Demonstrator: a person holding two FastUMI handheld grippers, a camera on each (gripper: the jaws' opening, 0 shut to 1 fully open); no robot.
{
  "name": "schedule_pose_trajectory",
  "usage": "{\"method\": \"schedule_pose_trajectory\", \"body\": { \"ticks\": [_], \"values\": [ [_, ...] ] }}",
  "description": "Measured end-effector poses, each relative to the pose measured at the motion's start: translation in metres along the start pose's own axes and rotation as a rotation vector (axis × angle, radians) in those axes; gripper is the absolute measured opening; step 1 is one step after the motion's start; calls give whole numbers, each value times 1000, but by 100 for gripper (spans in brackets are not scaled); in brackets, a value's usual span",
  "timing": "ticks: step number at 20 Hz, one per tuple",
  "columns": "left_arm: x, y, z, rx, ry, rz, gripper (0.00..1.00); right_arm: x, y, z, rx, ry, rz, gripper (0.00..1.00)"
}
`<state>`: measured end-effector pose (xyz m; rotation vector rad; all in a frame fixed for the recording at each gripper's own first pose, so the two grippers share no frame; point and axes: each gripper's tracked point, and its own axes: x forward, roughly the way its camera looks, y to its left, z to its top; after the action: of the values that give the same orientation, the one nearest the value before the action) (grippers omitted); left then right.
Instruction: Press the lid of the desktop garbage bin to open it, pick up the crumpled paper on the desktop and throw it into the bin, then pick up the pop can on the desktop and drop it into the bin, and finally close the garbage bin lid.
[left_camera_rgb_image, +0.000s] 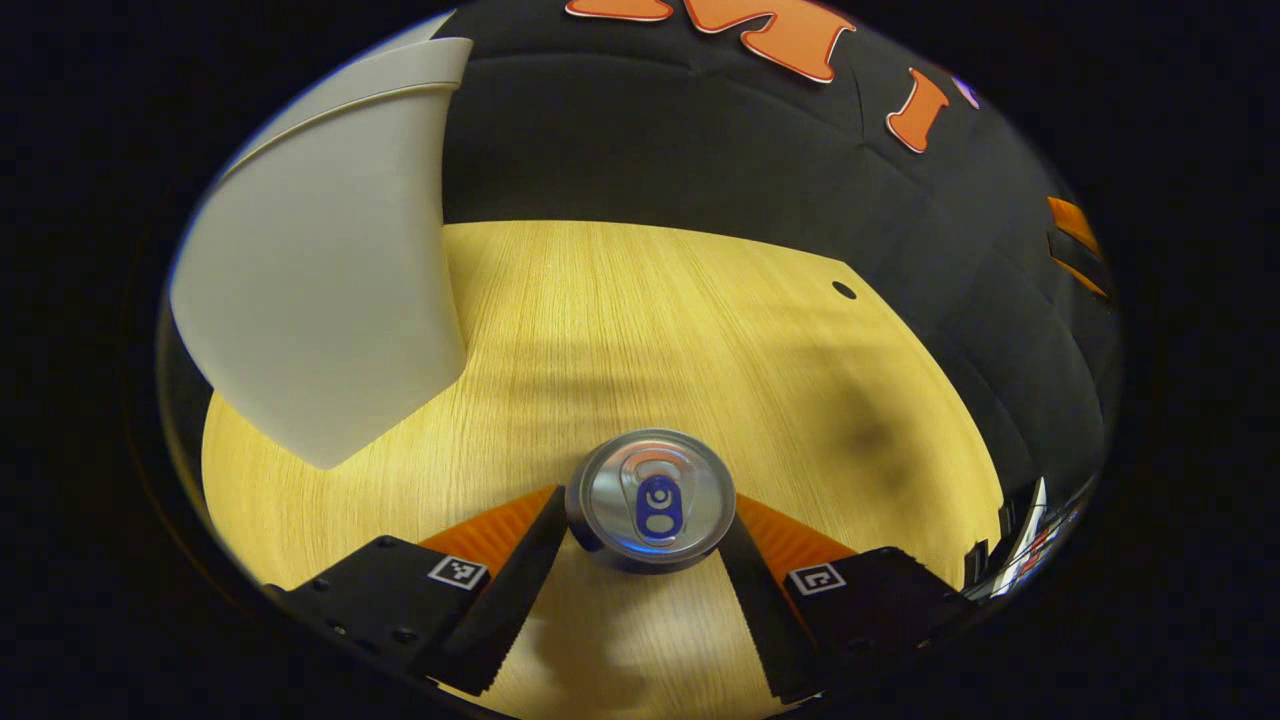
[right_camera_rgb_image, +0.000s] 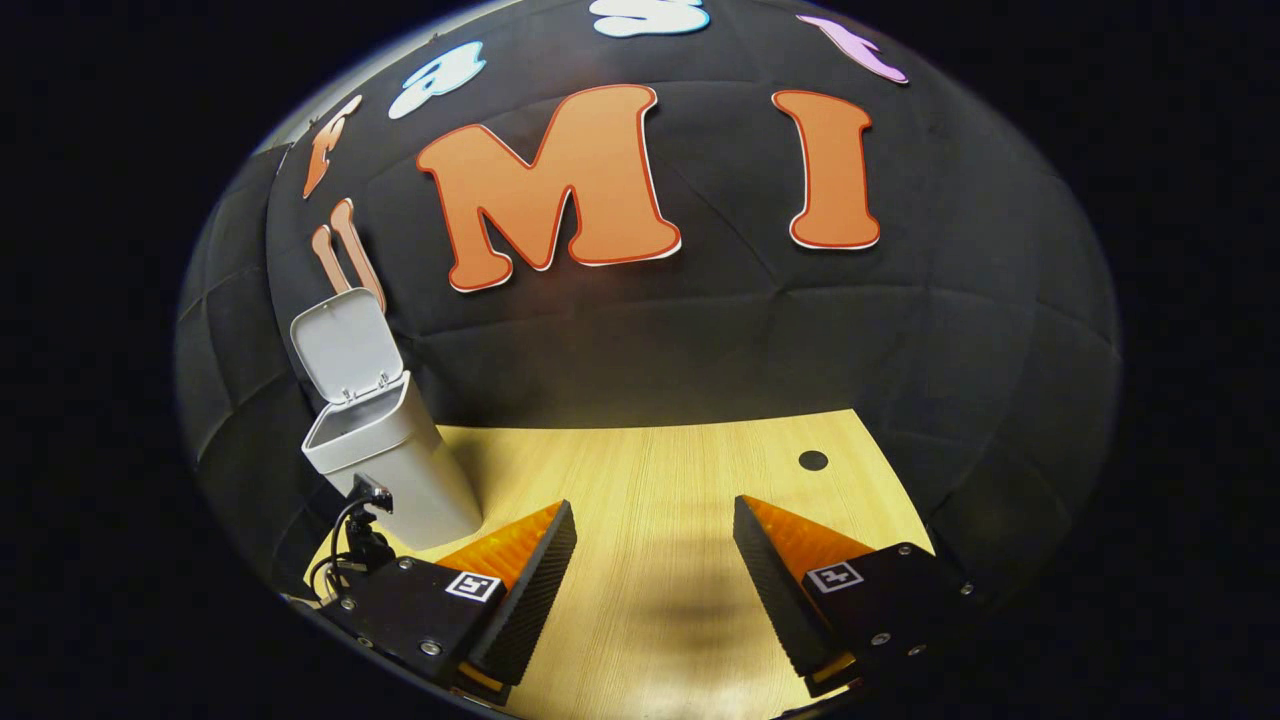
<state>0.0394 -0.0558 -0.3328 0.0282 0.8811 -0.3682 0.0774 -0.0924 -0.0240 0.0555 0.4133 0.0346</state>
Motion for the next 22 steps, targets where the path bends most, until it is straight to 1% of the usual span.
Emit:
{"method": "schedule_pose_trajectory", "body": {
  "ticks": [2,4,7,10,15,20,22],
  "values": [
    [-4,3,4,-3,-10,3,89,0,2,-3,-3,9,2,95],
    [-11,7,11,-11,-38,-2,87,-1,2,-5,-10,14,3,95],
    [-27,5,20,15,-73,0,86,-1,7,-4,-5,14,11,95],
    [-48,1,43,15,-130,-10,86,-2,13,-2,0,8,25,95],
    [-107,-1,104,-8,-290,-34,86,-1,28,7,-16,-3,52,95],
    [-177,1,168,-14,-477,-37,85,1,47,20,-28,-26,87,95],
    [-205,9,193,-16,-559,-30,84,1,55,25,-33,-32,100,95]
  ]
}}
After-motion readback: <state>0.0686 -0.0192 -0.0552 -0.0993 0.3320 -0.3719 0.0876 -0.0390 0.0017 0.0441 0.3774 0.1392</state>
